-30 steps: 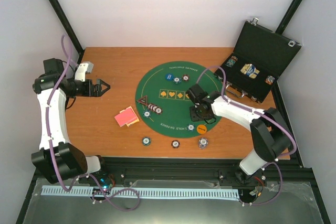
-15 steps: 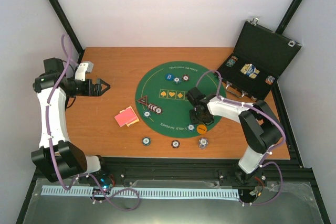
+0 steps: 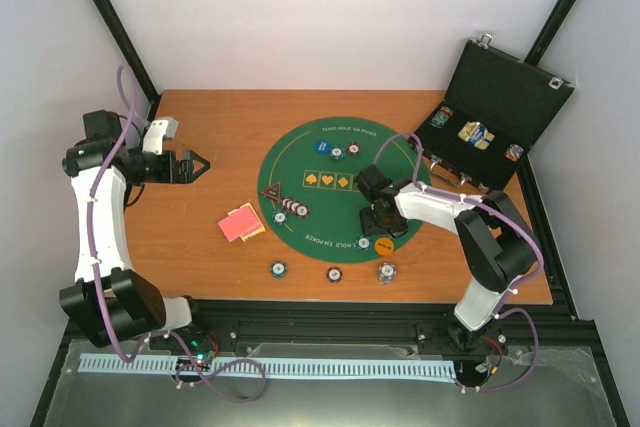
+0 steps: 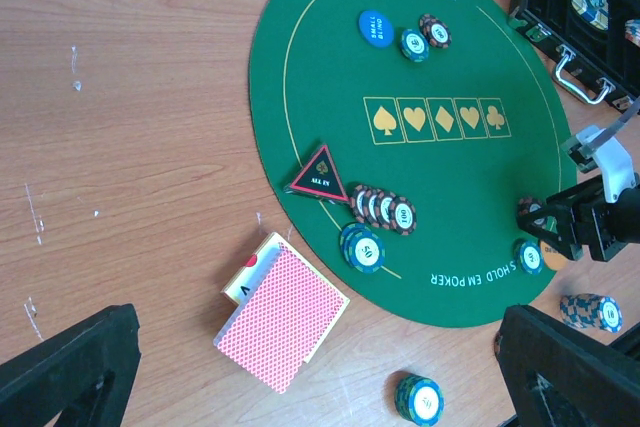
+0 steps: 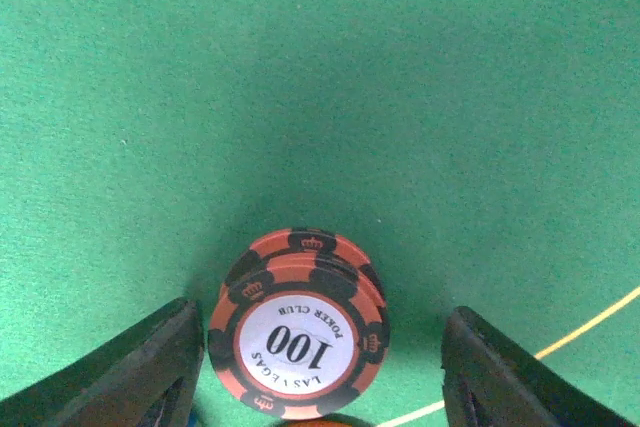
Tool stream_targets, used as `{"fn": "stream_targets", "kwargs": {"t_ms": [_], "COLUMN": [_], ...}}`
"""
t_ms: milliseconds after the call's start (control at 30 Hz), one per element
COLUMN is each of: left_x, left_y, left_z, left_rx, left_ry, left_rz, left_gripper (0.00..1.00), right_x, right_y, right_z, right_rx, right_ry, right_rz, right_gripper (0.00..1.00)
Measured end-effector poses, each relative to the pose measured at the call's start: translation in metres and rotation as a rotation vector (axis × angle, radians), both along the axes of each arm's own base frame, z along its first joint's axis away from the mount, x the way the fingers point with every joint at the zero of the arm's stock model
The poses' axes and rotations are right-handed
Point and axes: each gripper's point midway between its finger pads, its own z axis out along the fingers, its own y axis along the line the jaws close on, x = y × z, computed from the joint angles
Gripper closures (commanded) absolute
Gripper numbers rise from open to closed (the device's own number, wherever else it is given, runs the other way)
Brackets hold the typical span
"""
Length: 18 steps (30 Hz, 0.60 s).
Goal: Distribute texas hold em gaming equipment
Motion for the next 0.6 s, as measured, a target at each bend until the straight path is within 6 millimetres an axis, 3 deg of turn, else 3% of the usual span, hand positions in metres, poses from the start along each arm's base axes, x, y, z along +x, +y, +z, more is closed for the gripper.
{"fn": "stream_targets", "kwargs": {"t_ms": [167,367,467,600], "left_x": [0.0,0.0,0.0,0.0], "left_y": [0.0,0.0,0.0,-0.002], "left_z": [0.0,0.0,0.0,0.001], "left_rx": [-0.001,-0.001,-0.002,-0.015], "left_ry": [0.0,0.0,0.0,0.001], "left_rz": [0.0,0.0,0.0,0.001], "left_gripper": [0.0,0.0,0.0,0.0], "right_x": [-0.002,-0.009,-0.029,-0.066], "right_y": [-0.007,-0.007,0.002,0.007], "right_z": [0.009,0.057,0.073,0.07], "right_rx": [-0.03,0.005,0.014,0.018], "right_ry": [-0.004,-0.091,-0.11,-0.081], "right_rz": [-0.003,-0.018,-0.008,-0.002], "right_gripper": [0.3,0.22,0.2,0.18]}}
